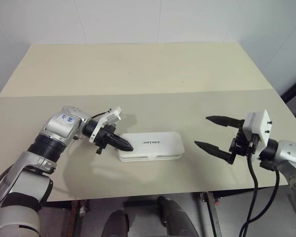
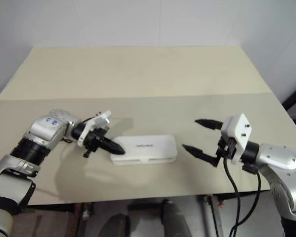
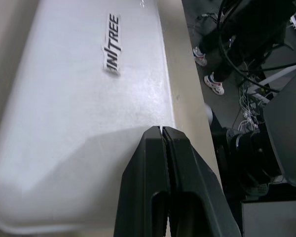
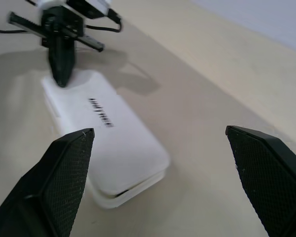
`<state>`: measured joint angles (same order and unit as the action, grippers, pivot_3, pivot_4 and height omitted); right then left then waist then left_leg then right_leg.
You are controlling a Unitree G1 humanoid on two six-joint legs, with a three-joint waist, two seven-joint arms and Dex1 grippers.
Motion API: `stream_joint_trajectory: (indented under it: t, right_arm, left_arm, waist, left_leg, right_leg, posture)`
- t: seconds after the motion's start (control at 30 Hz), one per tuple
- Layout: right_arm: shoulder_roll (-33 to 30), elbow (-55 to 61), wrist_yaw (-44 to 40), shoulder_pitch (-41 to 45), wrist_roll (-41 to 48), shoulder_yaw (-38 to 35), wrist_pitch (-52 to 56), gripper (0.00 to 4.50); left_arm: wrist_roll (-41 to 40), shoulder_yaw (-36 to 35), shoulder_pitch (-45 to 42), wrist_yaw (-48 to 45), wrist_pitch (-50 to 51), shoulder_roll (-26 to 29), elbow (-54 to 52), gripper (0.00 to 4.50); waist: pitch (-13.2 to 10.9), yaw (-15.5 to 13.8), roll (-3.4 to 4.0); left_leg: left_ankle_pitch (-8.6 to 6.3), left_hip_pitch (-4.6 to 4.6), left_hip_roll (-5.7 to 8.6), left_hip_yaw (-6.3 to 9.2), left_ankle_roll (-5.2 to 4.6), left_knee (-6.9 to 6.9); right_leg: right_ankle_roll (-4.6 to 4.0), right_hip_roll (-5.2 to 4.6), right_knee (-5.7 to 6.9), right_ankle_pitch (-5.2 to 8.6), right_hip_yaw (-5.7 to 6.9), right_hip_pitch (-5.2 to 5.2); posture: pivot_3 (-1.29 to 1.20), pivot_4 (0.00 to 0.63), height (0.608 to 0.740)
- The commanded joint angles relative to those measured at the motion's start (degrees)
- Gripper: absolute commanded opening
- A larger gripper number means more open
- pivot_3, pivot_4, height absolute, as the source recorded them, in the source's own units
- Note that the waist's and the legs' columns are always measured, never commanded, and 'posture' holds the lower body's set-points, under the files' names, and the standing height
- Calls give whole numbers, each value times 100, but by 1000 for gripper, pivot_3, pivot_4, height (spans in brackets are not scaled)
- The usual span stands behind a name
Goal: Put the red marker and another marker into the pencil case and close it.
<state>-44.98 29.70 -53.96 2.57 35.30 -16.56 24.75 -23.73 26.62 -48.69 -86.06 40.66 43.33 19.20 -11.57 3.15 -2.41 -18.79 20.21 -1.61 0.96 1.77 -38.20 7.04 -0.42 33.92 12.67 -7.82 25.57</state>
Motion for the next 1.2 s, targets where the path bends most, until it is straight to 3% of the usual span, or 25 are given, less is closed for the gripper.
stream_joint_trajectory:
  t: [0.03, 0.23, 0.37, 0.43, 0.67, 0.77, 1.0, 1.2]
  right_arm:
    - [-89, 315, -386, -425, 247, -392, -264, 4500]
    - [-11, 129, -1141, -1073, 261, -685, -966, 4500]
    - [80, 3, -1047, -1056, 180, -602, -1160, 4500]
    - [102, -29, -978, -1003, 129, -518, -1208, 4500]
    - [138, -228, -827, -787, -33, -365, -1313, 4500]
    - [136, -323, -774, -672, -95, -312, -1328, 4500]
    - [147, -460, -719, -494, -167, -201, -1371, 4500]
    - [118, -606, -760, -317, -201, -116, -1347, 4500]
  left_arm:
    - [142, 87, 120, -429, -24, -20, -221, 51]
    - [277, 157, 198, -404, -35, -71, -239, 51]
    - [396, 234, 200, -418, -43, -101, -112, 51]
    - [450, 319, 195, -462, 9, -105, -63, 51]
    - [625, 570, 27, -463, 7, -190, 215, 51]
    - [669, 504, -119, -348, -71, -288, 447, 51]
    - [520, 28, -48, -39, -274, -264, 147, 51]
    - [-319, -1300, -50, 674, 696, -548, -409, 51]
  waist:
    - [0, -4, 0]
    - [1, 4, -1]
    - [1, 23, -1]
    - [1, 23, -1]
    - [3, 27, -1]
    - [3, 28, -2]
    - [3, 88, -4]
    - [-5, 114, -18]
  left_leg:
    - [0, 0, 0, 0, 0, 0]
    - [0, -1, 1, -7, 0, -8]
    - [4, -4, 2, -30, -2, -9]
    - [9, -6, 4, -32, -4, -11]
    - [14, -30, 6, -33, -9, -23]
    - [13, -103, 6, -33, -8, -18]
    - [12, -101, 6, -37, -7, -8]
    - [8, -84, 6, -33, -5, 3]
  right_leg:
    - [0, 0, 0, 0, 0, 0]
    - [4, 1, 0, 3, -8, -11]
    - [-9, 5, 0, 10, -32, -18]
    - [-79, 5, 1, 43, -37, -19]
    - [-81, 6, 7, 38, -42, -45]
    - [-71, 5, -11, 46, -44, -113]
    - [-62, 4, -28, 43, -51, -112]
    - [-62, 5, -6, 46, -50, -73]
  posture:
    - [0, 150, 740]
    - [0, 150, 740]
    - [0, 150, 740]
    - [0, 150, 740]
    - [0, 150, 740]
    - [0, 150, 740]
    - [0, 150, 740]
    - [0, 150, 740]
